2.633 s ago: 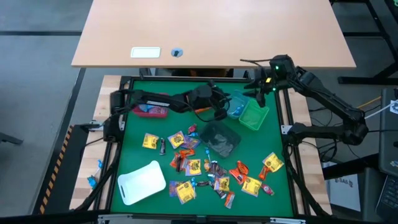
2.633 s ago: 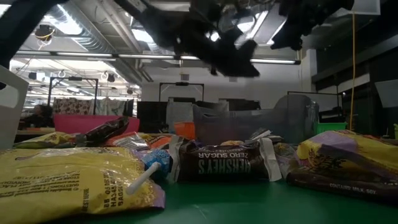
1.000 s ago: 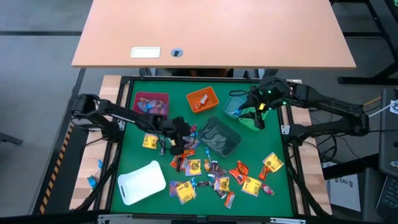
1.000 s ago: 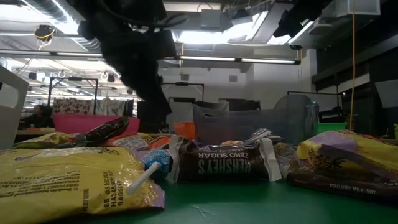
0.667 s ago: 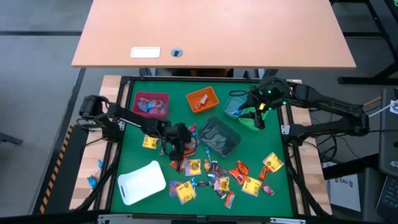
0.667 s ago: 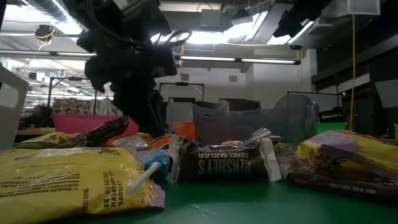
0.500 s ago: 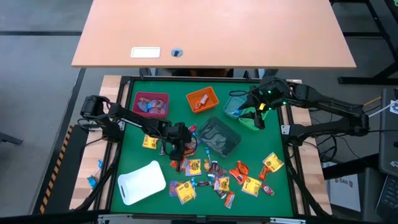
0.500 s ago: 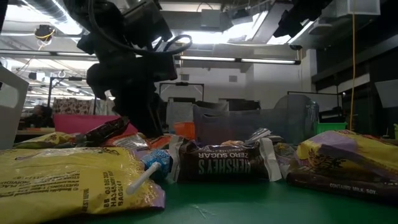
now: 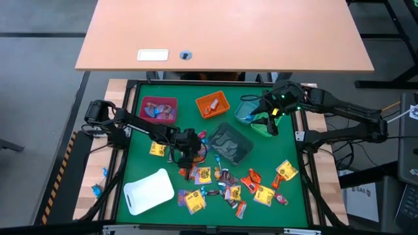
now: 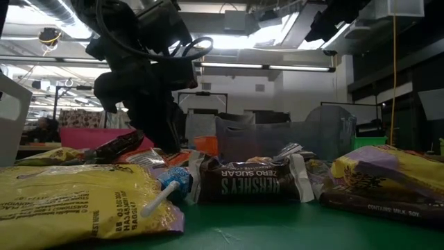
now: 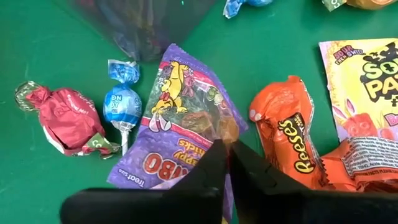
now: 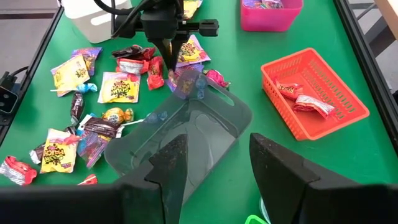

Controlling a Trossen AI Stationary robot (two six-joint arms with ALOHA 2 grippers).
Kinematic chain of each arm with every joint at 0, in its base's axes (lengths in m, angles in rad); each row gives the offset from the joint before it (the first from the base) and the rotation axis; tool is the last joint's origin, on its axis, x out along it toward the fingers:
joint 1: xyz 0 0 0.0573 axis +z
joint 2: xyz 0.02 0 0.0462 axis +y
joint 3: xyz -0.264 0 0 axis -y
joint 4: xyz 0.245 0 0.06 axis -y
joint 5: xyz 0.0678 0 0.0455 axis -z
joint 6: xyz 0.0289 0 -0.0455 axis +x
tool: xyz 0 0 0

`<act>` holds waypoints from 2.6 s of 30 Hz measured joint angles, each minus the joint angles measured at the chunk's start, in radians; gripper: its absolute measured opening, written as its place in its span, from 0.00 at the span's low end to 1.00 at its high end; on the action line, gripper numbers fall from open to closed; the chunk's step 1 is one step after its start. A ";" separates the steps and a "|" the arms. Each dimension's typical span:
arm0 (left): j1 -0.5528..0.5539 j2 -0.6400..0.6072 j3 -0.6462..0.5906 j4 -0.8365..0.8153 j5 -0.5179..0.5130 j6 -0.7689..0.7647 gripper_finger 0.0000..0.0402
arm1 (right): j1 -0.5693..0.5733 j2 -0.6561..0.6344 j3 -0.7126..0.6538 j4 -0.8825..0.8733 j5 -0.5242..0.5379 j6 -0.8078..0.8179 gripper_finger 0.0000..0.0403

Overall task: Sort candy
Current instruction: Put the purple gummy pack into the red bin, then put the blue lollipop into the blue bin

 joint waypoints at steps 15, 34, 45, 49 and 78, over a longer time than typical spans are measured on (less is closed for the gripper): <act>0.002 -0.089 0.001 -0.004 0.105 -0.034 0.00 | 0.000 0.000 0.000 0.000 0.000 -0.003 0.43; 0.208 -0.544 0.002 -0.362 0.001 -0.050 0.00 | 0.000 0.000 0.000 -0.003 0.000 -0.003 0.43; 0.382 -0.672 0.002 -0.665 -0.175 -0.049 0.00 | 0.000 0.000 0.000 -0.009 0.000 -0.003 0.43; 0.433 -0.670 0.002 -0.794 -0.226 -0.048 0.00 | 0.000 0.000 0.000 -0.009 0.000 -0.003 0.43; 0.499 -0.668 0.002 -0.771 -0.319 -0.056 0.25 | 0.000 0.000 0.000 -0.008 0.000 -0.003 0.43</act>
